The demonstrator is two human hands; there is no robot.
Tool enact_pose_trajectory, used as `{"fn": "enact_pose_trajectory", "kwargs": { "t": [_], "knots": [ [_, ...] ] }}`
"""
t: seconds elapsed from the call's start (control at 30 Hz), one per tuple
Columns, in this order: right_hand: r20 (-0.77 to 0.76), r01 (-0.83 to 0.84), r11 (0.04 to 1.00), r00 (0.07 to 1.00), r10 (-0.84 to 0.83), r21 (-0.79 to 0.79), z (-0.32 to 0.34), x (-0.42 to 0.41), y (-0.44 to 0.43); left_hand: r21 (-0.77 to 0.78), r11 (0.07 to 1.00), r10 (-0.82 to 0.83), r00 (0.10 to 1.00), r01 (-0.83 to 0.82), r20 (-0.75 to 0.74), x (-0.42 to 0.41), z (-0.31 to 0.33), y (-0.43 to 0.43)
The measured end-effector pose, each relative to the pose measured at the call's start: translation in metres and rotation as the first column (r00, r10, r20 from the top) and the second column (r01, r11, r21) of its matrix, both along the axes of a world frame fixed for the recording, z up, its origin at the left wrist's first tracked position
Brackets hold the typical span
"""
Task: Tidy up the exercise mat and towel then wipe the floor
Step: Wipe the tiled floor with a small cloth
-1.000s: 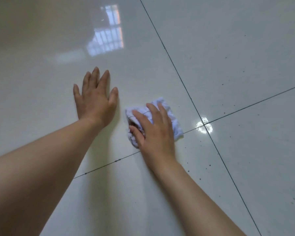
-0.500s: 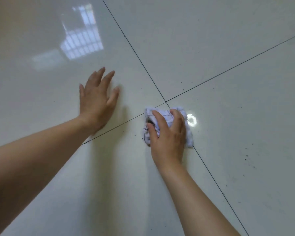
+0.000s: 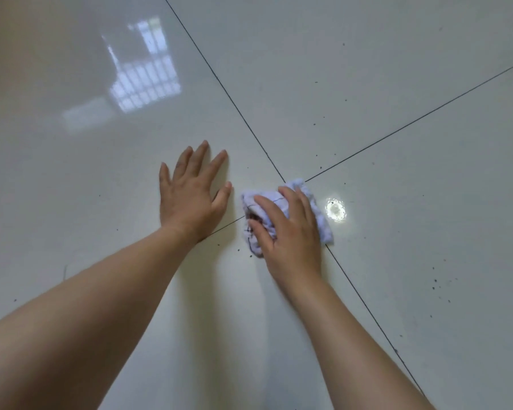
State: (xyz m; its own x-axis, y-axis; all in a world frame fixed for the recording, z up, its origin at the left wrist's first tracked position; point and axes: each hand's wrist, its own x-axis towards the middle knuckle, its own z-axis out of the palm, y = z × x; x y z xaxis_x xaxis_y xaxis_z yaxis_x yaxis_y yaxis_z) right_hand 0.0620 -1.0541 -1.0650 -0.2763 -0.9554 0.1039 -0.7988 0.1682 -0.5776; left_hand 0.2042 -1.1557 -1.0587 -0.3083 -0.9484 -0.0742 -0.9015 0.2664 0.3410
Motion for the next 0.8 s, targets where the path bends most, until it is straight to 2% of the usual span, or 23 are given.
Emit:
{"fn": "enact_pose_trajectory", "kwargs": {
  "t": [0.07, 0.13, 0.2, 0.27, 0.37, 0.47, 0.6, 0.73, 0.8],
  "knots": [
    [-0.003, 0.111, 0.994, 0.994, -0.111, 0.01, 0.003, 0.01, -0.013, 0.044, 0.999, -0.015, 0.982, 0.024, -0.186, 0.007, 0.01, 0.0],
    [0.006, 0.095, 0.995, 0.995, -0.095, 0.024, 0.007, 0.031, -0.044, 0.017, 0.998, -0.056, 0.962, 0.062, -0.266, 0.026, 0.018, -0.012],
    [0.014, -0.053, 0.996, 0.999, 0.052, 0.074, 0.006, 0.054, -0.078, -0.062, 0.997, -0.064, 0.981, 0.053, -0.184, 0.057, 0.021, -0.039],
    [-0.012, -0.151, 0.987, 0.988, 0.152, 0.045, 0.004, 0.065, -0.108, -0.107, 0.994, -0.01, 0.999, 0.006, -0.041, 0.09, 0.021, -0.075],
    [-0.044, -0.125, 0.992, 0.991, 0.126, 0.014, -0.002, 0.065, -0.139, -0.082, 0.98, 0.192, 0.972, -0.182, 0.138, 0.133, 0.009, -0.113],
    [-0.068, -0.073, 0.997, 0.995, 0.074, 0.022, -0.004, 0.065, -0.17, -0.05, 0.936, 0.35, 0.933, -0.347, 0.083, 0.149, -0.002, -0.12],
    [-0.052, -0.043, 0.997, 0.998, 0.046, 0.057, 0.003, 0.096, -0.223, -0.035, 0.931, 0.365, 0.927, -0.363, 0.091, 0.148, -0.003, -0.122],
    [0.018, -0.185, 0.981, 0.983, 0.185, 0.05, 0.004, 0.134, -0.24, -0.021, 0.924, 0.381, 0.919, -0.381, 0.103, 0.148, -0.003, -0.123],
    [-0.008, -0.181, 0.983, 0.983, 0.182, 0.04, 0.002, 0.139, -0.243, -0.014, 0.926, 0.376, 0.919, -0.377, 0.122, 0.147, -0.002, -0.124]
  ]
}}
